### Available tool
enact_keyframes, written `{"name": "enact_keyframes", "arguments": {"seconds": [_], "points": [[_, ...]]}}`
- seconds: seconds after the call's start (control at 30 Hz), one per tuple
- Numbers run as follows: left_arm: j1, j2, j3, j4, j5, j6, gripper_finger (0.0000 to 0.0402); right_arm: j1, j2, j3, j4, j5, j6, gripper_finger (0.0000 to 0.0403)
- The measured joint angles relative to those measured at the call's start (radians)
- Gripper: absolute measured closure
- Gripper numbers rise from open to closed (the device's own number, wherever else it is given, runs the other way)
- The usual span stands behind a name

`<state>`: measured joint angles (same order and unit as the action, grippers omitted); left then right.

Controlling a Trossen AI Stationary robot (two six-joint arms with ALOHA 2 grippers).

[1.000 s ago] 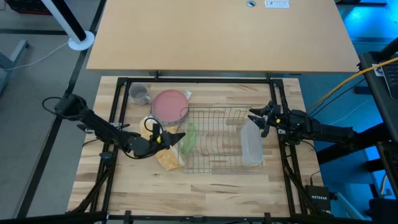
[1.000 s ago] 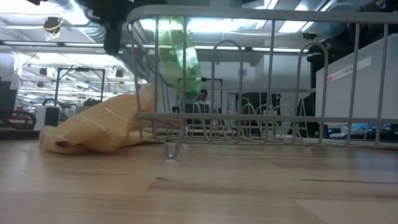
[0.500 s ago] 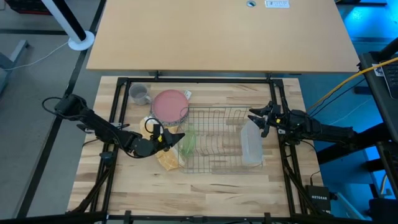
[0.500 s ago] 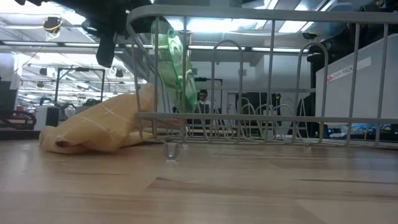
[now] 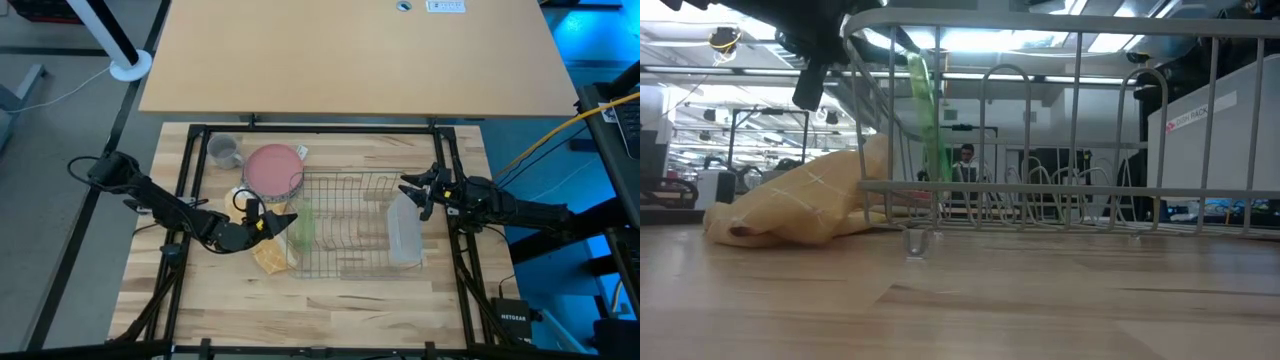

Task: Sort dishes
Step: Put the transparent green plate in the dish rack, then put the pink plate in the dish rack

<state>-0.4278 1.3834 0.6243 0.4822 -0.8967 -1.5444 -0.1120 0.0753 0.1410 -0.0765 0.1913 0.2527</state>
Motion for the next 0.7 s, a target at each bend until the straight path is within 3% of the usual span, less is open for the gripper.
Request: {"name": "enact_keyframes", "arguments": {"seconds": [0.33, 0.7], "points": [[0.003, 0.000, 0.000, -0.081, 0.011, -0.001, 0.0316, 0.000, 0.000, 0.000, 0.000, 0.000, 0.000, 0.0228], [0.002, -0.026, 0.000, -0.085, 0.161, 0.038, 0.0318, 0.000, 0.000, 0.000, -0.001, 0.000, 0.000, 0.0228]]}}
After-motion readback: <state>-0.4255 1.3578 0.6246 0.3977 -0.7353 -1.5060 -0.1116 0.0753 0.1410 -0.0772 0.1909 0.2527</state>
